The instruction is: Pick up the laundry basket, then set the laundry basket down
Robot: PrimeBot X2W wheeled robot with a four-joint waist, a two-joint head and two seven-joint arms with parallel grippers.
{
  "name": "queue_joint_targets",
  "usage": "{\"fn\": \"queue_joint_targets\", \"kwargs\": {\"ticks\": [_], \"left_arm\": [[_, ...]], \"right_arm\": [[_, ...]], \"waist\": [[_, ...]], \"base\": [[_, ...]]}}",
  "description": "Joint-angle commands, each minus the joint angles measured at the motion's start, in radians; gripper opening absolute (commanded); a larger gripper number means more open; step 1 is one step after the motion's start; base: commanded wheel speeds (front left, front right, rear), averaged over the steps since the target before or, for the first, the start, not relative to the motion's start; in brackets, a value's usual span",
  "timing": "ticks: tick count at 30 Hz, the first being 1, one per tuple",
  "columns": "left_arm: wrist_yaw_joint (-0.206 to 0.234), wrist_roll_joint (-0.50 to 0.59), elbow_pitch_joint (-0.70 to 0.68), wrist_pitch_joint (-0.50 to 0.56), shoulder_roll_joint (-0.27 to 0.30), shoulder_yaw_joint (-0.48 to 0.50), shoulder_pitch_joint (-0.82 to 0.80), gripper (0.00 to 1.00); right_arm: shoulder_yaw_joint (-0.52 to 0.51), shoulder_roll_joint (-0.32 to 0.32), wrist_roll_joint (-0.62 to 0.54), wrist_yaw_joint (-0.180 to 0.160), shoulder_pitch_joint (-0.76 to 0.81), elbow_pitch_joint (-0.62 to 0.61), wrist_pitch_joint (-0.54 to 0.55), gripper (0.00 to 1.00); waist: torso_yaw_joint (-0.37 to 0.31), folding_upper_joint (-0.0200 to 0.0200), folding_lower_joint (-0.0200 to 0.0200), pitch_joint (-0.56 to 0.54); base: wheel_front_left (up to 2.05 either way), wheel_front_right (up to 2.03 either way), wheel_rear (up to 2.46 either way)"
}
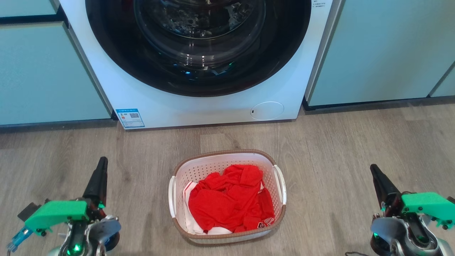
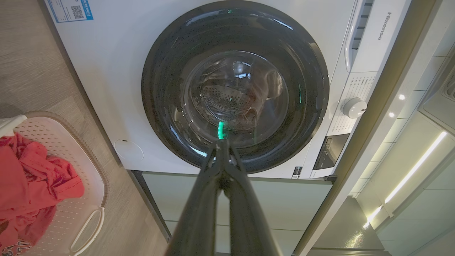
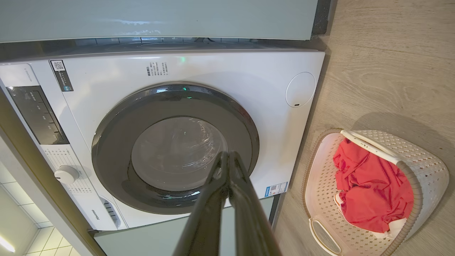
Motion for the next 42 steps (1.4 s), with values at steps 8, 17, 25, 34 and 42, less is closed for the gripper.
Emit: {"fn": "queue_joint_targets", "kwargs": {"ticks": [8,17,25,34,42], "left_arm": [[-0.007,0.008,-0.029,0.007,0.008,0.035,-0.051,0.00],[-0.007,0.008,-0.029,0.007,0.008,0.035,-0.051,0.00],[-0.007,0.008,-0.029,0.007,0.008,0.035,-0.051,0.00],[-0.007,0.008,-0.029,0.007,0.008,0.035,-0.051,0.00],[-0.007,0.008,-0.029,0.007,0.008,0.035,-0.051,0.00]], "right_arm": [[0.018,-0.007,-0.010,0.006,-0.048,-0.035,0.007,0.00],[0.018,-0.007,-0.010,0.006,-0.048,-0.035,0.007,0.00],[0.018,-0.007,-0.010,0.006,-0.048,-0.035,0.007,0.00],[0.018,-0.007,-0.010,0.006,-0.048,-0.035,0.007,0.00],[0.018,-0.007,-0.010,0.006,-0.048,-0.035,0.007,0.00]], "waist": [[0.000,0.0000,0.0000,0.000],[0.000,0.0000,0.0000,0.000],[0.000,0.0000,0.0000,0.000],[0.000,0.0000,0.0000,0.000],[0.000,0.0000,0.0000,0.000]], "base": [[0.00,0.00,0.00],[0.00,0.00,0.00],[0.00,0.00,0.00],[0.00,0.00,0.00],[0.00,0.00,0.00]]}}
